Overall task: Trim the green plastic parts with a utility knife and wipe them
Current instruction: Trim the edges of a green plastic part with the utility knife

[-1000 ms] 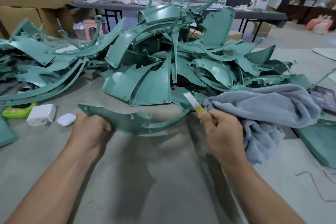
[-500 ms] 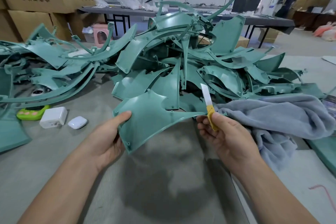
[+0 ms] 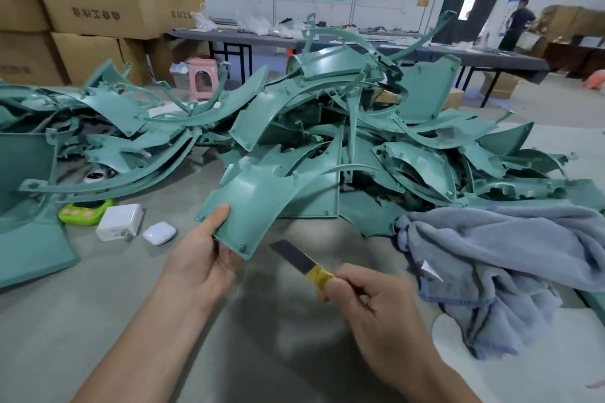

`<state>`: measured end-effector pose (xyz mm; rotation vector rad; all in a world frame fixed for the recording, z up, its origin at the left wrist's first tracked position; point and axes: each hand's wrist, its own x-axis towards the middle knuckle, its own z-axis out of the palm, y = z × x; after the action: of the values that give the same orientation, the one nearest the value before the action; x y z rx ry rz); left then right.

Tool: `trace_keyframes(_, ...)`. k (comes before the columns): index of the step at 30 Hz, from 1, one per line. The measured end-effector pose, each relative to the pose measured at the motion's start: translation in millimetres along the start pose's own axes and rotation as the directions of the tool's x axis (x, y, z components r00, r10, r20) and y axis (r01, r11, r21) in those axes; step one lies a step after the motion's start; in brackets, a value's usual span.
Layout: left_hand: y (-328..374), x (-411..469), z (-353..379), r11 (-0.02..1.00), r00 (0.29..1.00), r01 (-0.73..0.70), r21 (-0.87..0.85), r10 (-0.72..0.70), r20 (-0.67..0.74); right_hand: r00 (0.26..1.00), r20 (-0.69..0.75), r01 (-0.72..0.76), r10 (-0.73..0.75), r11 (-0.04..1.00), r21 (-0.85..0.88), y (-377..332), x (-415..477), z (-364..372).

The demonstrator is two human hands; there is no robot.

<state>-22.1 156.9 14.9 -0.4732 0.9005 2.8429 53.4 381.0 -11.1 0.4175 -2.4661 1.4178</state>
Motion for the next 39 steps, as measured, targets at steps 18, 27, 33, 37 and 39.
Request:
trace_keyframes(18, -12, -1, 2, 0.979, 0.997, 0.022, 0.200, -0.007, -0.076, 0.892, -0.451, -0.212, 0.001, 0.884, -0.417, 15, 45, -7)
trace_keyframes(27, -14, 5, 1, 0.983, 0.997, 0.014, 0.182, 0.001, -0.082, 0.987, -0.087, 0.098, -0.135, 0.935, -0.342, 1, 20, 17)
trace_keyframes(33, -11, 3, -4, 0.993, 0.998, 0.017, 0.121, -0.010, -0.054, 0.878, -0.462, -0.294, 0.126, 0.903, -0.314, 28, 41, -20)
trace_keyframes(37, -12, 3, 0, 0.992, 0.997, 0.007, 0.129, 0.002, -0.075, 0.994, -0.104, 0.006, -0.027, 0.979, -0.202, -6, 14, 7)
trace_keyframes(39, -14, 2, 1, 0.991, 0.996, 0.014, 0.132, -0.002, -0.090, 0.992, 0.045, 0.126, -0.118, 0.943, -0.309, -14, 7, 19)
